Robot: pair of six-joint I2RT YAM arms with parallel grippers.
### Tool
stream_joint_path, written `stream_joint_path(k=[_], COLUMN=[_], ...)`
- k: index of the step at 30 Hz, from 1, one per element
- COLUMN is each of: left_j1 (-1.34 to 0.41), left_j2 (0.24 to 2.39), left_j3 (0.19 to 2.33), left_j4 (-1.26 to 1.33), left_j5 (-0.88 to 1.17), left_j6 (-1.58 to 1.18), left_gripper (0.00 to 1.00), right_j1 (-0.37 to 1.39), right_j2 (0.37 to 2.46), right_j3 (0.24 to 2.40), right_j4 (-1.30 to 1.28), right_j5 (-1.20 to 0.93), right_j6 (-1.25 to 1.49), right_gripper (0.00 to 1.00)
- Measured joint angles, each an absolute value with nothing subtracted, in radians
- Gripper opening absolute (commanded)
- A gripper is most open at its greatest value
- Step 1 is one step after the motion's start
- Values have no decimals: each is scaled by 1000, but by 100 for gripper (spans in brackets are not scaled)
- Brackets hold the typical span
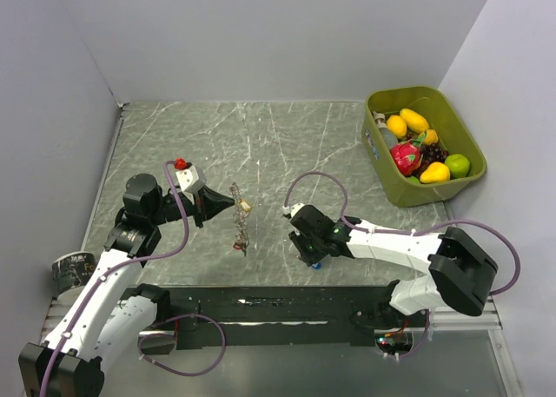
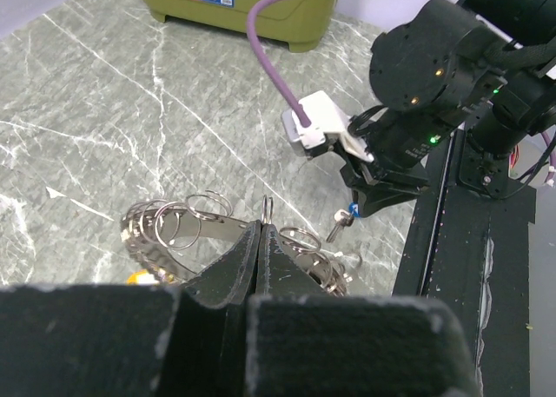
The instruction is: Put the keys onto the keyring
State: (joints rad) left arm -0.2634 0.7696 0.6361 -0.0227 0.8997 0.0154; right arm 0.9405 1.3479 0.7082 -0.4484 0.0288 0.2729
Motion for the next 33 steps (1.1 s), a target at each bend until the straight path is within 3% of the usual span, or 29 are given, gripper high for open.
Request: stream_joint_path(k=[4, 8, 9, 18, 33], left_j1=[-263, -263, -263, -263, -263], left_j2=[770, 770, 770, 770, 770], left_j3=[636, 636, 636, 636, 636], left_j4=[-23, -24, -24, -25, -21], left_j5=[900, 900, 900, 900, 924], left_j6=[15, 15, 15, 15, 15], left_gripper=[1, 1, 1, 1, 1], right_j1=[941, 943, 943, 943, 943], right_j2=[1384, 1400, 1400, 1385, 1158], right_j3=[719, 722, 722, 722, 722], right_j4=[-448, -446, -446, -445, -411], right_j5=[20, 14, 14, 23, 44], right_j6=[273, 272, 273, 272, 244], right_gripper=[22, 1, 0, 0, 0])
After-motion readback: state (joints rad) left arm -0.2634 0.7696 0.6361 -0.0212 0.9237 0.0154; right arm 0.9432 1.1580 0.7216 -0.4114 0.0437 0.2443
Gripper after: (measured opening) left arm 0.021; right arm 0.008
